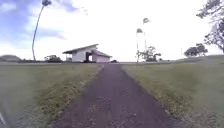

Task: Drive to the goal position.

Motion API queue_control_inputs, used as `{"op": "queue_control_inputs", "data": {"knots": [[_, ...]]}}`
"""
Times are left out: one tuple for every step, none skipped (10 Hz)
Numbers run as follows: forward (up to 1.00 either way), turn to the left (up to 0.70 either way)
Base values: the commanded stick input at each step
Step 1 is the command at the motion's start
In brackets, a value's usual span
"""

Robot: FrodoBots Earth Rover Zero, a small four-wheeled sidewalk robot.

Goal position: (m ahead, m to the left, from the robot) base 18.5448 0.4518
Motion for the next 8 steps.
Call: {"op": "queue_control_inputs", "data": {"knots": [[0.7, 0.0], [0.7, 0.0], [0.7, 0.0], [0.7, 0.0], [0.7, 0.0], [0.7, 0.0], [0.7, 0.0], [0.7, 0.0]]}}
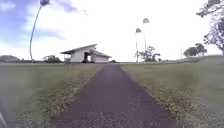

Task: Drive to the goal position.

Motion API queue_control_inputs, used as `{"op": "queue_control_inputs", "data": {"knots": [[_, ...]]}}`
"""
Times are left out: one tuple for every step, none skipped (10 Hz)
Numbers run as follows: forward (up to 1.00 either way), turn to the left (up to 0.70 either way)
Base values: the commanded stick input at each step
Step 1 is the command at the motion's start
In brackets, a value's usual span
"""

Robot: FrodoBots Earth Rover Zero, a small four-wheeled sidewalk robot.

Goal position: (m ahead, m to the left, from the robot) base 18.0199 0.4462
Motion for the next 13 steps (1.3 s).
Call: {"op": "queue_control_inputs", "data": {"knots": [[0.7, 0.0], [0.7, 0.0], [0.7, 0.0], [0.7, 0.0], [0.7, 0.0], [0.7, 0.0], [0.7, 0.35], [0.7, 0.14], [0.7, 0.0], [0.7, 0.0], [0.7, 0.0], [0.7, 0.0], [0.7, 0.0]]}}
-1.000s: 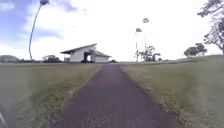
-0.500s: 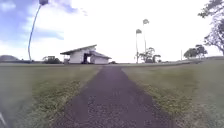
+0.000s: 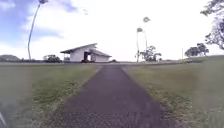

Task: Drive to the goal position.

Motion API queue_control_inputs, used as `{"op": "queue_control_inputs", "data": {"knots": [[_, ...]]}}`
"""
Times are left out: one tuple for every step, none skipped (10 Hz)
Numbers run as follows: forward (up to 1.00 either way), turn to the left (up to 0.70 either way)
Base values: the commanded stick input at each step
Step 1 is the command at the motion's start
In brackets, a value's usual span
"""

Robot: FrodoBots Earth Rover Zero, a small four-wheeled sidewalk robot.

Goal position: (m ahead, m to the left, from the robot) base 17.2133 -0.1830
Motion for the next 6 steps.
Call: {"op": "queue_control_inputs", "data": {"knots": [[0.7, 0.0], [0.7, 0.0], [0.7, 0.0], [0.7, 0.0], [0.7, 0.0], [0.7, 0.0]]}}
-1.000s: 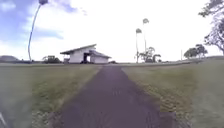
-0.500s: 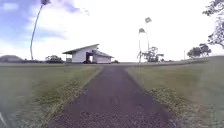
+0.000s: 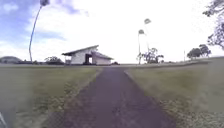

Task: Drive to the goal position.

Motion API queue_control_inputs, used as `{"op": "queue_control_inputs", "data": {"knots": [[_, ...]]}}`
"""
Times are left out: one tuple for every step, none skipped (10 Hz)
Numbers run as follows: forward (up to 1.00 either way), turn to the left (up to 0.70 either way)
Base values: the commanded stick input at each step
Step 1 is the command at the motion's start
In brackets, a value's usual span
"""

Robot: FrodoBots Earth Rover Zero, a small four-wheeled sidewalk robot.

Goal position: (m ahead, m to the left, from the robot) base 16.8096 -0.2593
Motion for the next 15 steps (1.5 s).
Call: {"op": "queue_control_inputs", "data": {"knots": [[0.7, 0.0], [0.7, 0.0], [0.7, 0.0], [0.7, 0.0], [0.7, 0.0], [0.7, 0.0], [0.7, 0.0], [0.7, 0.0], [0.7, 0.0], [0.7, 0.0], [0.7, 0.0], [0.7, 0.0], [0.7, 0.0], [0.7, 0.0], [0.7, 0.0]]}}
